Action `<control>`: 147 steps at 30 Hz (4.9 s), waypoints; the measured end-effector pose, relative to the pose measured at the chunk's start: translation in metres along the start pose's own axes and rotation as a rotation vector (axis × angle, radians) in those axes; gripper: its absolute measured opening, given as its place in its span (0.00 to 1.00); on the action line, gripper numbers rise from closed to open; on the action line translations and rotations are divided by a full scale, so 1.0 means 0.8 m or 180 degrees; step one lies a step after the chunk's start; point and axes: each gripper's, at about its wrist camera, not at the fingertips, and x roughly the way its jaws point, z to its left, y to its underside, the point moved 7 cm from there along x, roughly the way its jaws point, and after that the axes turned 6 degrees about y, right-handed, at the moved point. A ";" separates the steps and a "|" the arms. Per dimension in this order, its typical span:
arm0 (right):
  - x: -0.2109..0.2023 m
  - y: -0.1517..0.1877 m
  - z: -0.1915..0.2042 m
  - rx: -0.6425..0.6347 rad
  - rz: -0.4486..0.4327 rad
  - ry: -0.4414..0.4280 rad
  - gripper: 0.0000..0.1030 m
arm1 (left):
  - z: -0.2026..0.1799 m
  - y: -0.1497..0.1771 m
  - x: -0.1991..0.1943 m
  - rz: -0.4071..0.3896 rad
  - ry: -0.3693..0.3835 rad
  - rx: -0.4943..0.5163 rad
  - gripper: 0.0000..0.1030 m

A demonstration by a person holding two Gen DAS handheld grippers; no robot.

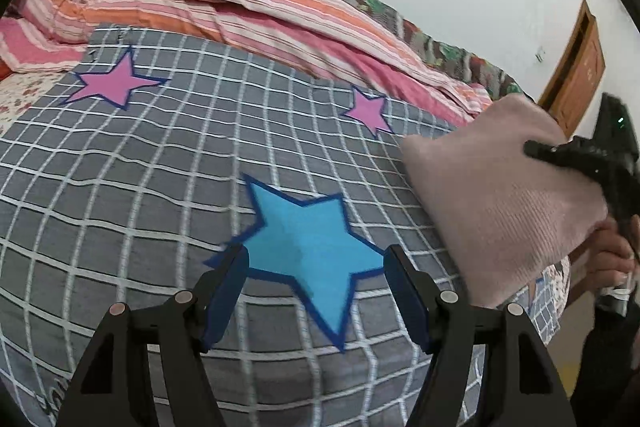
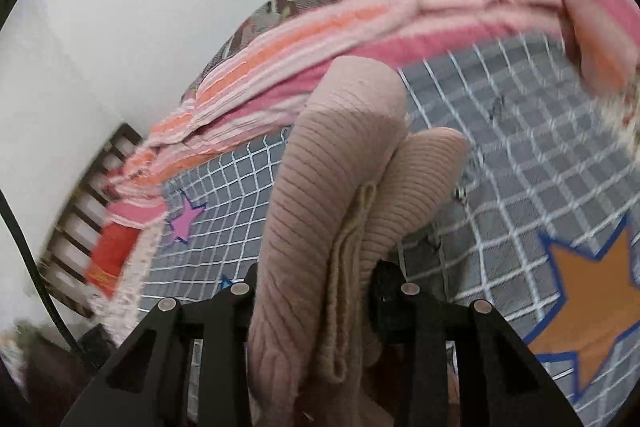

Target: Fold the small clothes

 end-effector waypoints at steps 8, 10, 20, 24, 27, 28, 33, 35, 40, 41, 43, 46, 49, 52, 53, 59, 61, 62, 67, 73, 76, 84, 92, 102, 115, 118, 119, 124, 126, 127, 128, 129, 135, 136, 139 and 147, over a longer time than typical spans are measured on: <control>0.036 -0.023 0.081 -0.0060 0.0032 -0.0323 0.34 | 0.027 -0.016 -0.009 -0.0093 -0.0002 -0.0159 0.66; 0.060 -0.025 0.084 0.0183 0.0115 -0.0799 0.34 | 0.031 -0.016 -0.009 -0.0068 -0.0057 -0.0129 0.66; 0.179 0.053 -0.027 0.0194 0.0558 -0.0239 0.46 | 0.002 -0.014 0.026 0.0110 -0.0116 0.0118 0.66; 0.143 0.043 -0.019 -0.0442 0.0138 0.0219 0.47 | -0.030 -0.034 0.063 0.0121 -0.0129 0.0263 0.66; 0.138 0.043 -0.008 -0.0871 -0.0068 0.0438 0.47 | -0.048 -0.052 0.097 0.0143 -0.0255 0.0341 0.66; 0.139 0.047 -0.009 -0.0961 -0.0112 0.0475 0.46 | -0.049 -0.055 0.109 0.0170 -0.0284 0.0337 0.66; 0.146 0.061 -0.031 -0.0964 -0.0238 0.0444 0.52 | -0.041 -0.044 0.151 0.0280 -0.0474 0.0472 0.71; 0.155 0.066 -0.036 -0.0884 -0.0243 0.0377 0.52 | -0.037 -0.036 0.154 0.0207 -0.0496 0.0495 0.77; 0.165 0.068 -0.045 -0.0747 -0.0256 0.0256 0.55 | -0.026 -0.030 0.156 0.0072 -0.0449 0.0419 0.85; 0.164 0.068 -0.044 -0.0758 -0.0271 0.0272 0.55 | -0.026 -0.027 0.155 0.0013 -0.0464 0.0440 0.86; 0.163 0.069 -0.041 -0.0809 -0.0314 0.0329 0.55 | -0.028 -0.027 0.155 -0.0047 -0.0523 0.0496 0.86; 0.162 0.070 -0.040 -0.0833 -0.0341 0.0364 0.58 | -0.033 -0.027 0.153 -0.0101 -0.0626 0.0594 0.86; 0.163 0.069 -0.045 -0.0757 -0.0313 0.0347 0.61 | -0.031 -0.027 0.152 -0.0112 -0.0595 0.0563 0.86; 0.162 0.069 -0.044 -0.0781 -0.0341 0.0381 0.61 | -0.029 -0.027 0.152 -0.0110 -0.0538 0.0520 0.86; 0.161 0.069 -0.043 -0.0795 -0.0359 0.0399 0.61 | -0.029 -0.027 0.152 -0.0112 -0.0534 0.0519 0.86; 0.160 0.069 -0.041 -0.0827 -0.0402 0.0459 0.62 | -0.028 -0.026 0.151 -0.0131 -0.0552 0.0521 0.87; 0.159 0.069 -0.040 -0.0843 -0.0415 0.0475 0.62 | -0.029 -0.026 0.151 -0.0140 -0.0562 0.0525 0.87; 0.159 0.069 -0.040 -0.0851 -0.0422 0.0479 0.62 | -0.029 -0.026 0.150 -0.0146 -0.0572 0.0531 0.87; 0.156 0.069 -0.039 -0.0889 -0.0467 0.0505 0.62 | -0.030 -0.026 0.148 -0.0177 -0.0602 0.0537 0.87; 0.154 0.070 -0.039 -0.0898 -0.0504 0.0510 0.62 | -0.030 -0.026 0.147 -0.0185 -0.0613 0.0547 0.88; 0.152 0.070 -0.038 -0.0913 -0.0528 0.0532 0.62 | -0.030 -0.026 0.146 -0.0193 -0.0629 0.0557 0.88; 0.150 0.070 -0.038 -0.0909 -0.0538 0.0529 0.63 | -0.031 -0.026 0.145 -0.0204 -0.0652 0.0570 0.88; 0.149 0.070 -0.038 -0.0902 -0.0544 0.0523 0.63 | -0.032 -0.025 0.144 -0.0219 -0.0674 0.0579 0.88; 0.149 0.070 -0.039 -0.0866 -0.0533 0.0486 0.63 | -0.032 -0.025 0.144 -0.0218 -0.0668 0.0573 0.88; 0.149 0.070 -0.040 -0.0868 -0.0543 0.0482 0.63 | -0.031 -0.025 0.144 -0.0221 -0.0665 0.0571 0.88; 0.150 0.070 -0.040 -0.0869 -0.0541 0.0482 0.63 | -0.031 -0.025 0.144 -0.0222 -0.0665 0.0571 0.88; 0.149 0.070 -0.040 -0.0870 -0.0541 0.0482 0.63 | -0.031 -0.025 0.144 -0.0222 -0.0667 0.0572 0.88; 0.150 0.070 -0.040 -0.0871 -0.0543 0.0480 0.63 | -0.031 -0.025 0.144 -0.0221 -0.0664 0.0570 0.88; 0.149 0.070 -0.040 -0.0866 -0.0541 0.0478 0.63 | -0.031 -0.025 0.144 -0.0222 -0.0663 0.0570 0.88; 0.149 0.070 -0.040 -0.0864 -0.0541 0.0476 0.63 | -0.031 -0.025 0.144 -0.0222 -0.0664 0.0570 0.88; 0.149 0.070 -0.040 -0.0864 -0.0542 0.0477 0.63 | -0.031 -0.025 0.144 -0.0222 -0.0662 0.0569 0.88; 0.149 0.070 -0.040 -0.0865 -0.0542 0.0478 0.63 | -0.031 -0.025 0.144 -0.0222 -0.0661 0.0568 0.88; 0.149 0.070 -0.040 -0.0864 -0.0543 0.0477 0.63 | -0.031 -0.025 0.143 -0.0222 -0.0661 0.0567 0.88; 0.149 0.070 -0.040 -0.0864 -0.0543 0.0476 0.63 | -0.031 -0.025 0.143 -0.0222 -0.0660 0.0566 0.88; 0.149 0.070 -0.040 -0.0863 -0.0543 0.0476 0.63 | -0.031 -0.025 0.143 -0.0223 -0.0662 0.0566 0.88; 0.149 0.070 -0.041 -0.0862 -0.0544 0.0475 0.63 | -0.030 -0.025 0.143 -0.0224 -0.0660 0.0563 0.88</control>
